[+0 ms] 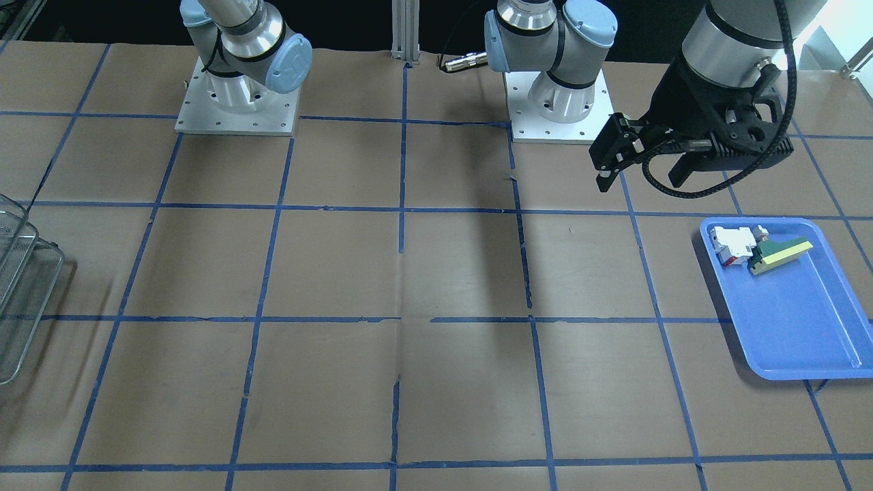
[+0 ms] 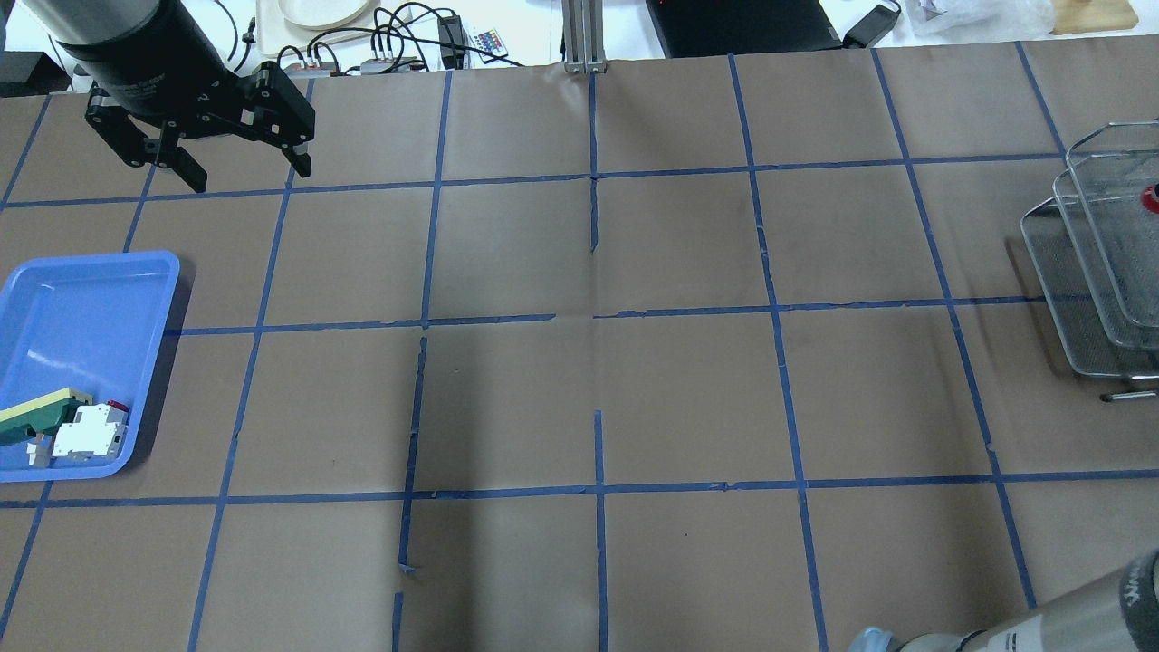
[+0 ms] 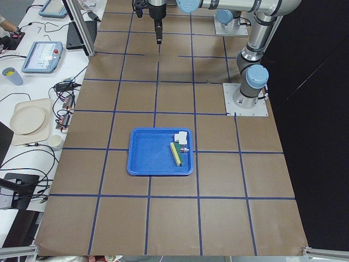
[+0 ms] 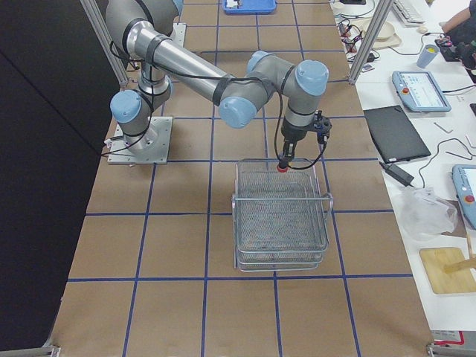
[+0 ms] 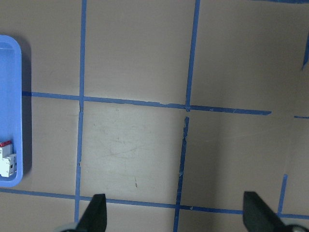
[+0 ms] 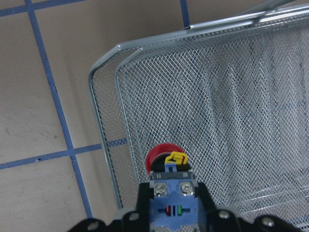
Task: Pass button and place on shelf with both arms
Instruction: 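Lower the red button into the wire mesh basket with the right gripper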
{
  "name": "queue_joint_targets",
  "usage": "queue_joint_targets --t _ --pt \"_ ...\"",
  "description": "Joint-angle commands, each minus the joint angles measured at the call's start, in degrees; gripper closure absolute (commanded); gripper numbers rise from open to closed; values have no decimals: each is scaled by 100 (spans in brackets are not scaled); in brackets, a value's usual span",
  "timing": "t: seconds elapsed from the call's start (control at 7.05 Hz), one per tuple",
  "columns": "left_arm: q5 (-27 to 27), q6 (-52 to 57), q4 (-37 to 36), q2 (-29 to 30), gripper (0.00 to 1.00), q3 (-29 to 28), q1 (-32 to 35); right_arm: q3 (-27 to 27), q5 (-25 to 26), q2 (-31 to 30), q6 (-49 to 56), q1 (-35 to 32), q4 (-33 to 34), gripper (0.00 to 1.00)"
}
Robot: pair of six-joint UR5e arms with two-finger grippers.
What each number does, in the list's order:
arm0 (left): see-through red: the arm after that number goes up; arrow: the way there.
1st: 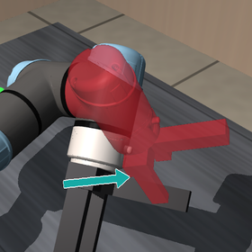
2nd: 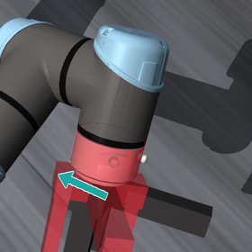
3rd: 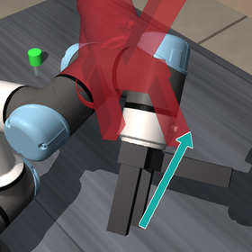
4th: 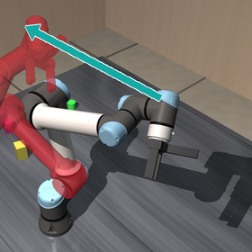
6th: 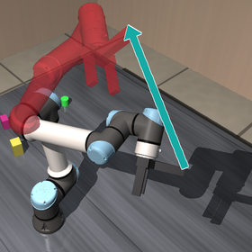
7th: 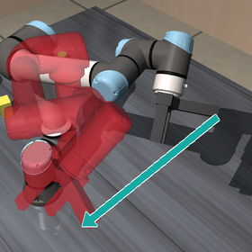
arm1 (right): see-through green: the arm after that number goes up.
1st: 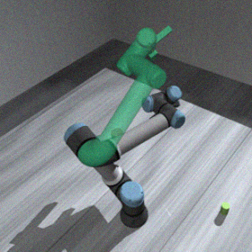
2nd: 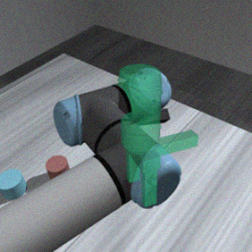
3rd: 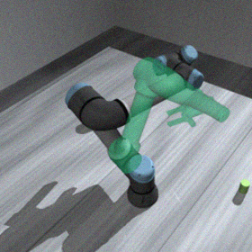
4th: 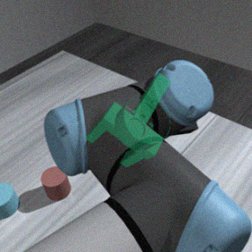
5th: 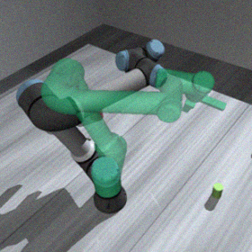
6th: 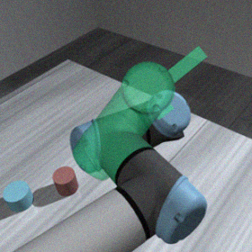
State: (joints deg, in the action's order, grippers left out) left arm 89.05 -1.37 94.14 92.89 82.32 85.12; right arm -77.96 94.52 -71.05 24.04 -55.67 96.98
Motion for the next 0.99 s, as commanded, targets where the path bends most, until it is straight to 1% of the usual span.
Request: queue_joint_targets --t 0.0,0.28,0.43,0.57,0.71,0.85 --pt "15 -48 -10 45 0 13 4 -44 -4 134 39 13 205 66" --pt "25 -4 -10 -16 0 74 13 -61 58 170 39 13 312 48" --pt "16 -39 -10 18 0 65 22 -70 49 162 48 13 304 15" --pt "42 -39 -18 10 0 48 31 -70 66 144 48 13 251 1" --pt "42 -39 -10 1 0 56 22 -53 214 57 48 13 129 0" --pt "42 -39 -18 9 0 4 22 -44 303 -248 48 13 -351 0"
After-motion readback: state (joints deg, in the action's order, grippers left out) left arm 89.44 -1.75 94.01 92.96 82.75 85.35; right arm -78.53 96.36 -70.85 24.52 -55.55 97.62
